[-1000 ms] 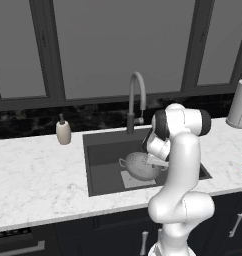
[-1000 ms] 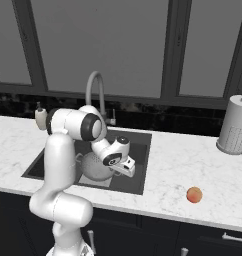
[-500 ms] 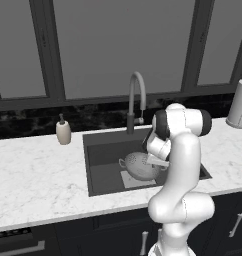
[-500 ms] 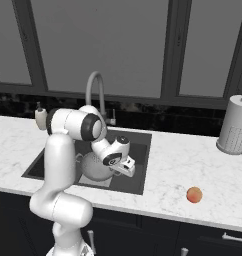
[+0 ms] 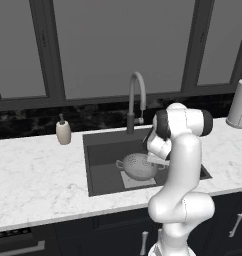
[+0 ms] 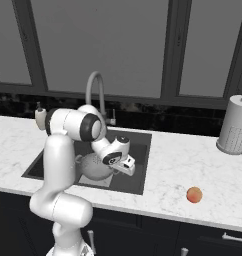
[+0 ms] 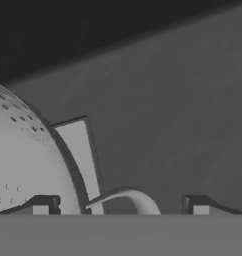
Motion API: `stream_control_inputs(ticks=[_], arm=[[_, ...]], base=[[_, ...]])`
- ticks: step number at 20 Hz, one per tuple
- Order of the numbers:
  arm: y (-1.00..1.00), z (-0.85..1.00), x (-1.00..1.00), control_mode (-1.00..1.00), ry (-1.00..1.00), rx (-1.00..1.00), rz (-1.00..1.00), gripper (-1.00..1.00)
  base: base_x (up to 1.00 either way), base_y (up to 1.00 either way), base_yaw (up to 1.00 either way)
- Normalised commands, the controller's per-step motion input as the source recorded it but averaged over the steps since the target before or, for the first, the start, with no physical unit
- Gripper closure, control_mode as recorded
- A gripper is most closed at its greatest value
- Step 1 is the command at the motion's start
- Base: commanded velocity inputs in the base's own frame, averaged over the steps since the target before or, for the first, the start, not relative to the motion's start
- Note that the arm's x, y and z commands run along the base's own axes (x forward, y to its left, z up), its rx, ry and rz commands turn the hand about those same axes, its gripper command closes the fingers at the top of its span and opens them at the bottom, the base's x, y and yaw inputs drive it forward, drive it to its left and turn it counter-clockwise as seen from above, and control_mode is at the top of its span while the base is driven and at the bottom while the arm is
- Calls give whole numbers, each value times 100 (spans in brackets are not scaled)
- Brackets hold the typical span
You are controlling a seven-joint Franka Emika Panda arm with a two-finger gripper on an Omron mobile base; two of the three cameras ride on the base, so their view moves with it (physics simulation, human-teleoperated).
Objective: Put the colander in the sink, put the peach in the colander, and turn on the sink faucet and pour water over the colander.
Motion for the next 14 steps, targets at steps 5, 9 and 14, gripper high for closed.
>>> stream_control_inputs(ticks=[5,9,14], arm=[[0,42,-4,-100,-11,0,0,-100],[-3,38,-13,-100,-12,0,0,-100],[-31,21,-38,-100,-12,0,0,-100]], base=[[0,0,0],[0,0,0],[0,0,0]])
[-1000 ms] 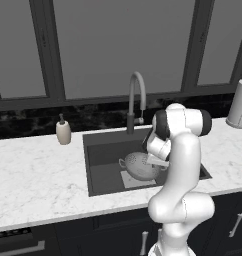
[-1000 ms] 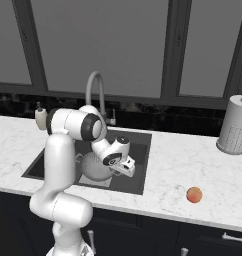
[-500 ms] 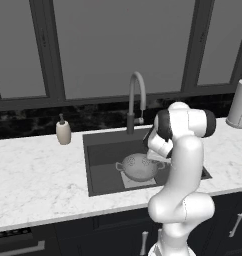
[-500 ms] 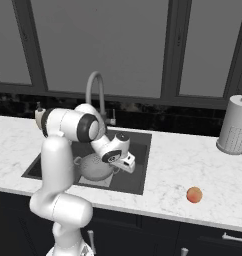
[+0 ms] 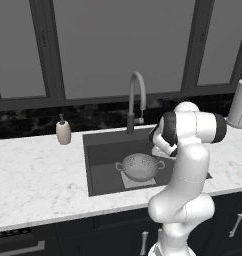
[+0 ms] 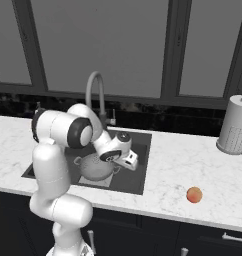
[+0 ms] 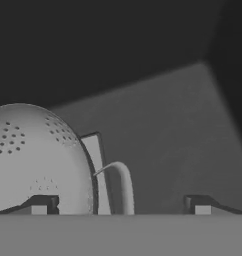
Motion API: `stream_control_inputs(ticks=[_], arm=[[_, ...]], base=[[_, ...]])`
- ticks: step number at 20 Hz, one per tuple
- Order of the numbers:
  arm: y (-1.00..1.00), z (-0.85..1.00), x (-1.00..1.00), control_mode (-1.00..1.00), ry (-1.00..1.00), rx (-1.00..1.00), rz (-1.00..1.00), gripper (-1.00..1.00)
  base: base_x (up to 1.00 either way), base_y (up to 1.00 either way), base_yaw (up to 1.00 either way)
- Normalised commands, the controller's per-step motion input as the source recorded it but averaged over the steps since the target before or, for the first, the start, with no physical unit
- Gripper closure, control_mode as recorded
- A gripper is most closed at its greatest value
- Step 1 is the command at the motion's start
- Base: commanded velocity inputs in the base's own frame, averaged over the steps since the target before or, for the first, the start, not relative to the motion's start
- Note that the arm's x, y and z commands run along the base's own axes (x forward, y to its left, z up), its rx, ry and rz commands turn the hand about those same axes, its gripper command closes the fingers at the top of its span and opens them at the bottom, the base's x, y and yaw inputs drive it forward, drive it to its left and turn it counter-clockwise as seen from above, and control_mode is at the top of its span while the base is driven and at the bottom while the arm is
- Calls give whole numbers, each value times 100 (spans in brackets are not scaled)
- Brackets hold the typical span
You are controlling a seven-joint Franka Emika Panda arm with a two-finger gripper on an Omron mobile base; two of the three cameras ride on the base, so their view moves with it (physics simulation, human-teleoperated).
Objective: Put the colander in the sink, put the peach in the colander, and turn on the sink faucet and pour water over the colander.
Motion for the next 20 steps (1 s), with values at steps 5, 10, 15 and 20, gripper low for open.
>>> stream_control_inputs(ticks=[5,10,15,20], arm=[[-33,44,-37,-100,-9,0,0,-100],[-11,58,-18,-100,-3,0,0,-100],[0,74,-4,-100,0,0,0,-100],[-6,70,-19,-100,0,-2,0,-100]], base=[[0,0,0],[0,0,0],[0,0,0],[0,0,0]])
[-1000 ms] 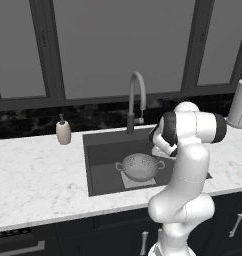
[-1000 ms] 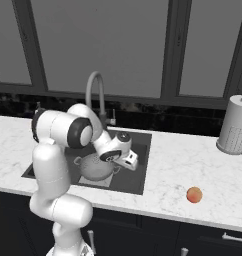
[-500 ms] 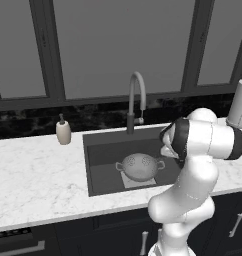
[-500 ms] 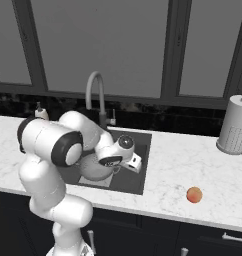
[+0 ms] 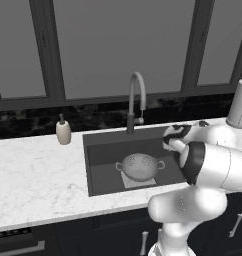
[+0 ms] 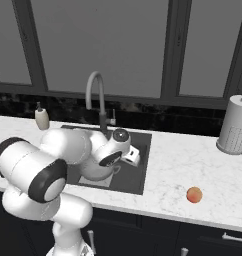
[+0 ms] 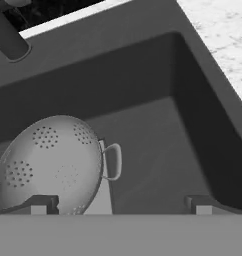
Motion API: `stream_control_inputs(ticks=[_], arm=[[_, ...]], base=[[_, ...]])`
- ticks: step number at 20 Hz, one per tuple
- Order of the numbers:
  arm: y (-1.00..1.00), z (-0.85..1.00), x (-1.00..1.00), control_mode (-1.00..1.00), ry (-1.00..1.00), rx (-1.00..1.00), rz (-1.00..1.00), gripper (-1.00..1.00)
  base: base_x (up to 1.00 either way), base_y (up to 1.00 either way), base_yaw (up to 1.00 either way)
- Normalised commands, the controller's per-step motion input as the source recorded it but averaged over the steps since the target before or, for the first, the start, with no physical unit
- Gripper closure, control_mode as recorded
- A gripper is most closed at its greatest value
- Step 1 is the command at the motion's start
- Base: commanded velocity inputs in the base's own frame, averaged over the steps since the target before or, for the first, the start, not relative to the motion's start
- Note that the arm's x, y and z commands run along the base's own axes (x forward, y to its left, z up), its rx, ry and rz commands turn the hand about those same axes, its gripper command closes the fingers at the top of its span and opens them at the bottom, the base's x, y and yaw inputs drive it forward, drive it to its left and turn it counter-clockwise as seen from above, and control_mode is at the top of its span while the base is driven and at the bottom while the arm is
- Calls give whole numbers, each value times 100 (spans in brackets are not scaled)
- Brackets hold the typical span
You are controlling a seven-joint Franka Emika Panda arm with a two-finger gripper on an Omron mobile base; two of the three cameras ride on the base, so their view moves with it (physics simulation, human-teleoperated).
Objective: Put the colander in the sink, put the peach in the colander, and turn on the sink faucet and pour water over the colander.
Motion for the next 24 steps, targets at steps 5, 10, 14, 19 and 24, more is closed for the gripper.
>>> stream_control_inputs(ticks=[5,10,14,19,24], arm=[[-9,53,-33,-100,0,-4,0,-100],[-45,31,-46,-100,0,-4,-1,-100],[-55,23,-47,-100,0,-4,-4,-100],[-45,4,-31,-100,0,-7,-6,-100],[-43,0,-20,-100,0,-7,-8,-100]], base=[[0,0,0],[0,0,0],[0,0,0],[0,0,0],[0,0,0]])
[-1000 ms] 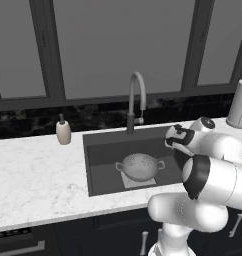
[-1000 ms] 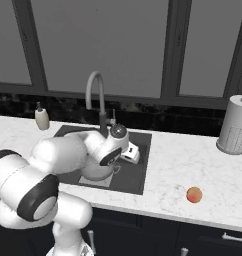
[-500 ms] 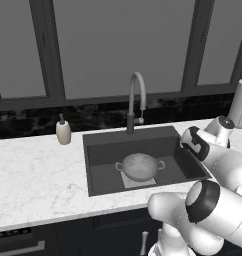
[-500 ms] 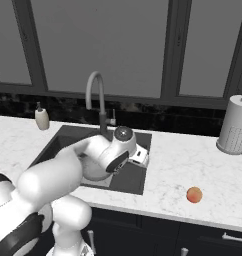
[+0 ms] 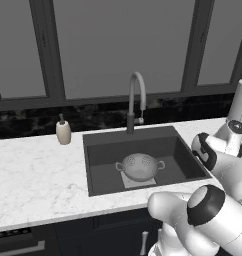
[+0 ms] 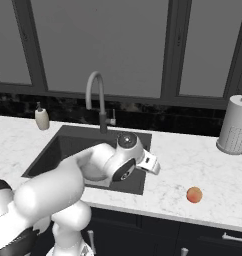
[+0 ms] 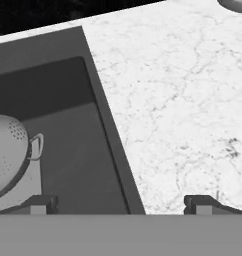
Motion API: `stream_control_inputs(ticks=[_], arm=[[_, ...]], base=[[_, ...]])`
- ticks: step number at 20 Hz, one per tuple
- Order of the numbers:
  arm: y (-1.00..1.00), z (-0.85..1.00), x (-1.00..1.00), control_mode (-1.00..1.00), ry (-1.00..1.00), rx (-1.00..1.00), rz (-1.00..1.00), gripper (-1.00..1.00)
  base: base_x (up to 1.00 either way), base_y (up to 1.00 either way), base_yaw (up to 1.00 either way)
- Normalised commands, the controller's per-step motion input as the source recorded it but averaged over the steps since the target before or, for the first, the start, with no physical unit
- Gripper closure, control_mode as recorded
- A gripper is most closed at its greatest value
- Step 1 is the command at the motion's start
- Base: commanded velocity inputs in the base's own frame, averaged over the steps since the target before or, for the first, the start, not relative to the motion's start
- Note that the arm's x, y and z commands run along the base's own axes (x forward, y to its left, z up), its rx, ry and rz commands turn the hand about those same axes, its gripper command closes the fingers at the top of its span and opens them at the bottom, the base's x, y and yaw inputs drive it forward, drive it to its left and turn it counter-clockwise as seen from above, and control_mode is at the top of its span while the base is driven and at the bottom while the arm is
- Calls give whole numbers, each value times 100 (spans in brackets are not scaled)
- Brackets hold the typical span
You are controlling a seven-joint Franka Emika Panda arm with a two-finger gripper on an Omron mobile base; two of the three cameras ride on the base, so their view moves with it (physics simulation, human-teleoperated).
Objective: Put the colander in the sink, put the peach in the colander, and turn on the sink faucet and pour water over the colander.
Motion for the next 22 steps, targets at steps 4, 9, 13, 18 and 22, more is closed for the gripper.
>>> stream_control_inputs(ticks=[4,9,13,18,22], arm=[[-47,0,-19,-100,0,-8,-6,-100],[-56,0,-12,-100,0,-7,-7,-100],[-81,2,-5,-100,4,-3,-1,-100],[-74,0,-3,-100,2,-1,0,-100],[-69,0,-5,-100,0,0,0,-100]], base=[[0,0,0],[0,0,0],[0,0,0],[0,0,0],[0,0,0]])
